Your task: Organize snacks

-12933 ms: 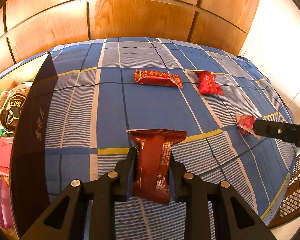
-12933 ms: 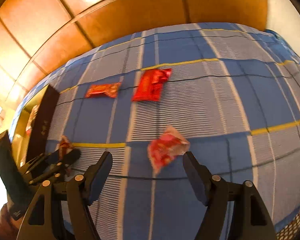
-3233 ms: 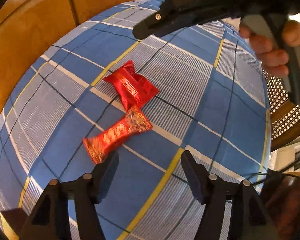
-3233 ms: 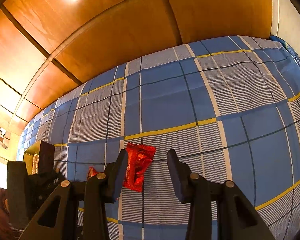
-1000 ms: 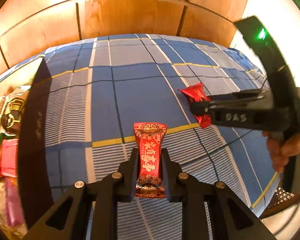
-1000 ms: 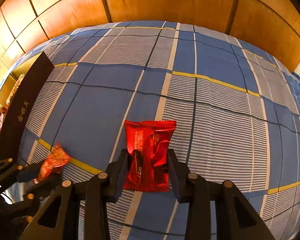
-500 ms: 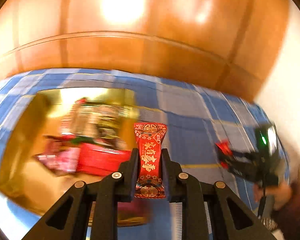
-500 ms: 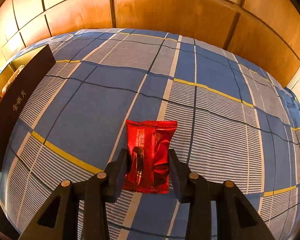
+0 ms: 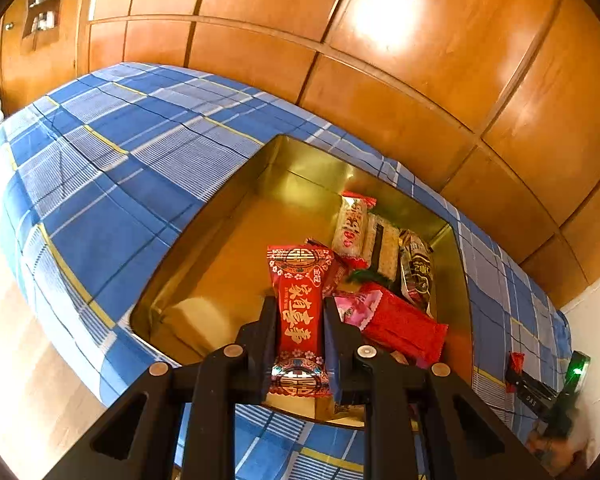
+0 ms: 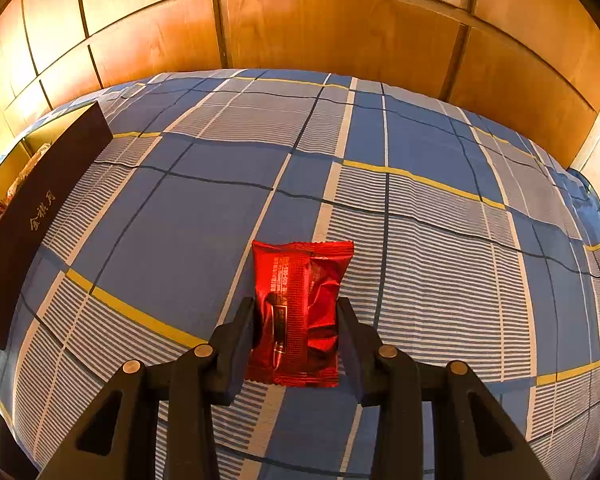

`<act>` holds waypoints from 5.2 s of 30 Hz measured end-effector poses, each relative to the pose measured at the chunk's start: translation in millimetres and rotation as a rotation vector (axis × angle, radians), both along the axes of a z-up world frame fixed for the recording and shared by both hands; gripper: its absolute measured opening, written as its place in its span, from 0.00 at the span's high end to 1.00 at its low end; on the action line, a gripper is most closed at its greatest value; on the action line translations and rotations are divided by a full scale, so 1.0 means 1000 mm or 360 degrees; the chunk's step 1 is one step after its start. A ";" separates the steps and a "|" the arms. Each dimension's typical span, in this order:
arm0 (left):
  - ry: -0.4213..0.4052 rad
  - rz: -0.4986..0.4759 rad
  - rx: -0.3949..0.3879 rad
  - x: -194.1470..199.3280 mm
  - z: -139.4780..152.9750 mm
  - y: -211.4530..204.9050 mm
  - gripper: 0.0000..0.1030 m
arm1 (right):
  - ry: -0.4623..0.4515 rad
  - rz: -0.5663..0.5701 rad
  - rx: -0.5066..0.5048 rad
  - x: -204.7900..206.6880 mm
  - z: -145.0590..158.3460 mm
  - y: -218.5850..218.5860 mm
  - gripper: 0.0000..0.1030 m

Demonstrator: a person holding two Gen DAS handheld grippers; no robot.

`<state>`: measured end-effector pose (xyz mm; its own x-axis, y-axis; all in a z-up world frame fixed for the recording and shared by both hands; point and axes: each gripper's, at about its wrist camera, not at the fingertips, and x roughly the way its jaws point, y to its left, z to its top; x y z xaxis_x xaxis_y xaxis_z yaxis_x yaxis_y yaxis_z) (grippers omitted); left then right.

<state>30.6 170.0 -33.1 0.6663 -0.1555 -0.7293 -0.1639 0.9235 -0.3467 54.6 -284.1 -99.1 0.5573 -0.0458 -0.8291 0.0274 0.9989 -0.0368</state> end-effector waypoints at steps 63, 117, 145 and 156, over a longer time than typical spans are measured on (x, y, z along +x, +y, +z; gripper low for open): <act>-0.0041 0.0035 0.0396 -0.017 -0.002 -0.033 0.60 | -0.0092 0.0625 0.0262 -0.010 0.077 0.158 0.63; -0.0127 0.0106 0.0474 -0.037 0.010 -0.029 0.30 | 0.0067 0.0928 0.0123 0.018 0.027 0.279 0.80; -0.0185 0.0106 0.0539 -0.057 0.019 -0.051 0.00 | -0.0314 0.0541 0.0070 -0.033 0.070 0.242 0.61; -0.0248 0.0095 0.0580 -0.067 0.024 -0.069 0.00 | -0.0353 0.0432 0.0037 -0.053 0.070 0.223 0.61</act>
<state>-36.2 101.0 -9.0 0.7735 0.1368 -0.6189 -0.1921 0.9811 -0.0232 1.9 -61.4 -29.0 0.7133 0.1462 -0.6854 -0.2345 0.9714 -0.0368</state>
